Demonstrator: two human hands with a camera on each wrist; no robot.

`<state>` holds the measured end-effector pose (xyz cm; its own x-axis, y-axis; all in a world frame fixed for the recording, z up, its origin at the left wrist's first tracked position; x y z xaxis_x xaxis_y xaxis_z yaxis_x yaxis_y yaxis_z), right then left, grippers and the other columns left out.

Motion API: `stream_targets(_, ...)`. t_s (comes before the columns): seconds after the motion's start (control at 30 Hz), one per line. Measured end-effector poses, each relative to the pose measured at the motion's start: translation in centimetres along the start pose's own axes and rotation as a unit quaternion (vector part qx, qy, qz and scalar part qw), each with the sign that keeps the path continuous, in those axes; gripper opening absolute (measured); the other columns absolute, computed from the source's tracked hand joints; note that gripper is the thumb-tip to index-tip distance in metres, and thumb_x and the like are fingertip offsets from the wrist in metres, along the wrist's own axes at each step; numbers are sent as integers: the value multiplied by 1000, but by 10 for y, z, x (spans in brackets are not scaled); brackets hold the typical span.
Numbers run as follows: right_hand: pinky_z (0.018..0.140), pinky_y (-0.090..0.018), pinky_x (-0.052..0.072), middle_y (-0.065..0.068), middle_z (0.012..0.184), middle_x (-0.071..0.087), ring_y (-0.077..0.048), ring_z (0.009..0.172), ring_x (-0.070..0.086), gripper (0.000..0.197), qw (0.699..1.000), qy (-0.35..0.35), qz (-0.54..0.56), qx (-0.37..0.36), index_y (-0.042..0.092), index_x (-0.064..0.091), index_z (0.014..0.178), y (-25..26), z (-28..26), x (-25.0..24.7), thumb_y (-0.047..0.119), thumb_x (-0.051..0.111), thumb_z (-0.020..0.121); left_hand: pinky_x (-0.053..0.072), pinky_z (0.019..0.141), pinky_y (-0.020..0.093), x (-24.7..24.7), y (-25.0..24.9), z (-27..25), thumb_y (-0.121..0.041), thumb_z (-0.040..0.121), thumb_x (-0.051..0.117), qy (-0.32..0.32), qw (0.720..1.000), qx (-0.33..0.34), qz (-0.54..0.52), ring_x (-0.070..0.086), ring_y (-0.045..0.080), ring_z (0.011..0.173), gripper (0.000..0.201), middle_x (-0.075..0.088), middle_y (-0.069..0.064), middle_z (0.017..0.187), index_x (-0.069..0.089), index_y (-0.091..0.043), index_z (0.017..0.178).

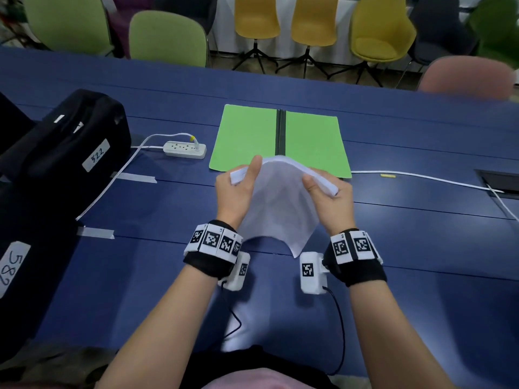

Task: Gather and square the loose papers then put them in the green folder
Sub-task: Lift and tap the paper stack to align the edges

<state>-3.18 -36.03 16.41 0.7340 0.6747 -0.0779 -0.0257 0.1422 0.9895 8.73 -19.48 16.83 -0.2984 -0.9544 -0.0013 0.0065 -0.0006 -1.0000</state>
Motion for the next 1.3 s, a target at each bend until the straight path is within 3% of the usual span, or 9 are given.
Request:
stream_targets(0.1,66,-20,48,17,64,66,1,63,55,12,999,17,-26,42,21,69,76,-16,-3,3,13,69,84,40,45,9,-3,21,-1,-14,81,72,26,999,-39,24,44,-3,43,28,54,-10,54,57,-21,59)
stream_targets(0.23,81,-19,51,10,91,73,-3,84,65,20,995,35,-86,-22,25,72,97,4,3,-4,18,75,78,53,67,30,-23,22,15,-40,70,74,7,995,-5,98,54,13,69,28,63,3,73,71,-13,74)
stream_targets(0.4,65,-34,47,0,62,60,-24,69,54,23,909,119,-387,-94,17,67,77,30,8,3,40,69,78,32,56,29,-4,-7,12,-37,77,73,84,966,80,231,32,20,60,37,40,-1,52,56,-12,56)
stream_targets(0.5,60,-37,44,-5,54,45,-33,64,44,29,888,120,-414,-159,9,54,72,40,4,8,35,58,84,47,63,30,5,-18,10,-36,71,78,147,969,89,178,49,16,63,25,64,2,65,73,-12,75)
stream_targets(0.7,56,-21,38,12,53,54,-5,54,46,18,968,64,-230,-83,30,54,70,5,8,-41,21,60,84,39,58,30,-42,47,25,-41,70,78,174,885,8,431,50,21,60,38,54,0,58,54,-15,55)
stream_targets(0.9,68,-8,45,32,67,67,15,65,57,35,993,30,-116,-14,29,67,88,-30,5,-73,-4,55,90,52,58,22,-90,89,32,-25,75,78,87,990,-97,57,58,15,73,19,65,-1,68,66,-10,77)
stream_targets(1.0,70,-14,50,22,73,71,5,69,61,45,1000,7,-19,5,34,74,79,-43,5,-72,-4,55,90,57,69,25,-73,83,28,-42,51,89,121,971,-126,-160,70,15,85,59,75,-1,91,70,-14,98)
stream_targets(1.13,64,-15,54,18,68,73,4,63,65,32,994,35,-27,96,21,71,80,-86,-5,-62,-8,59,86,57,77,28,-62,95,16,-37,45,92,148,977,-121,-93,70,10,84,54,76,-3,92,75,-19,92)
stream_targets(1.3,59,-17,55,6,84,71,2,64,67,27,979,25,-38,198,15,66,93,-132,-33,-63,-5,72,75,50,73,23,-56,123,-1,-5,82,70,117,982,-147,20,68,-5,67,15,74,-17,71,68,-19,86)
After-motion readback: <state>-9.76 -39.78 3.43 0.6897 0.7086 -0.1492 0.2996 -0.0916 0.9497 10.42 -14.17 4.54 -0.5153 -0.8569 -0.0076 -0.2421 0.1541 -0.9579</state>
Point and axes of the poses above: each hand's wrist, its own z-axis towards the middle knuckle, its own x-axis out of the palm, y = z × x, the point moved 8 cm from there along z, towards the middle knuckle
